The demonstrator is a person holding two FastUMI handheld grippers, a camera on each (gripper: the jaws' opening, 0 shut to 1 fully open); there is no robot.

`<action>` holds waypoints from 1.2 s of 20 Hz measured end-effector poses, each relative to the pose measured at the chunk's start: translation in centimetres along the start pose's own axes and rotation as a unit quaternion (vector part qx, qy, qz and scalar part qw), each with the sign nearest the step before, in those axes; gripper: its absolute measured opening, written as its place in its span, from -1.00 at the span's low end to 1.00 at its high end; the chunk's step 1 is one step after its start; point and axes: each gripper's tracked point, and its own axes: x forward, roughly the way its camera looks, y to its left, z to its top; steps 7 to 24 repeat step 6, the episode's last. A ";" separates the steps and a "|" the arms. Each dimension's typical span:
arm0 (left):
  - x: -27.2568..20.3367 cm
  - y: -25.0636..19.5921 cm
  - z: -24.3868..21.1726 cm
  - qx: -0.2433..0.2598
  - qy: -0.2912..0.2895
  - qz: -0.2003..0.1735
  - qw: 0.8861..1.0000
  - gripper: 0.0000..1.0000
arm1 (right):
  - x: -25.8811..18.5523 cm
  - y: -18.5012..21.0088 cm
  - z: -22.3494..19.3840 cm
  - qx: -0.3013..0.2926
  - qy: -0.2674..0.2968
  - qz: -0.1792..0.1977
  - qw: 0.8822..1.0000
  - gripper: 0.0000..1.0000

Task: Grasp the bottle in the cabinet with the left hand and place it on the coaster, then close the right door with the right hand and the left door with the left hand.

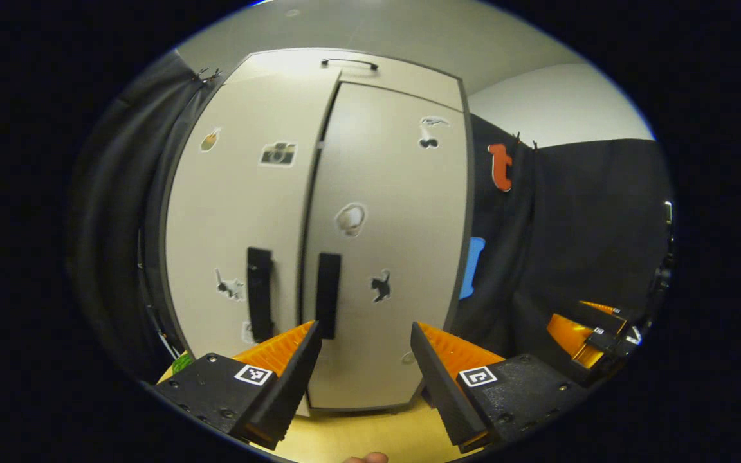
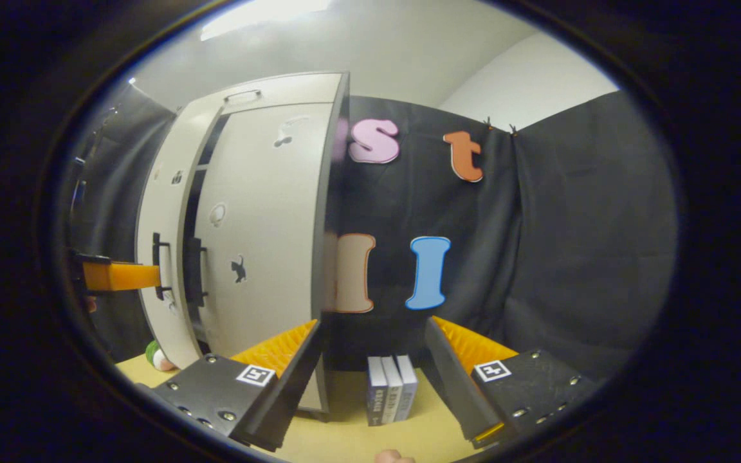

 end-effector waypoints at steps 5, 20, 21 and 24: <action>1.6 -9.1 1.8 -0.013 -0.022 -0.032 0.999 0.80 | -0.4 -6.3 1.7 -0.017 -0.006 -0.005 1.000 0.94; 2.0 -10.6 1.8 -0.012 -0.023 -0.035 0.999 0.80 | -0.5 -7.3 1.8 -0.018 -0.007 -0.003 1.000 0.94; 2.0 -10.6 1.8 -0.012 -0.023 -0.035 0.999 0.80 | -0.5 -7.3 1.8 -0.018 -0.007 -0.003 1.000 0.94; 2.0 -10.6 1.8 -0.012 -0.023 -0.035 0.999 0.80 | -0.5 -7.3 1.8 -0.018 -0.007 -0.003 1.000 0.94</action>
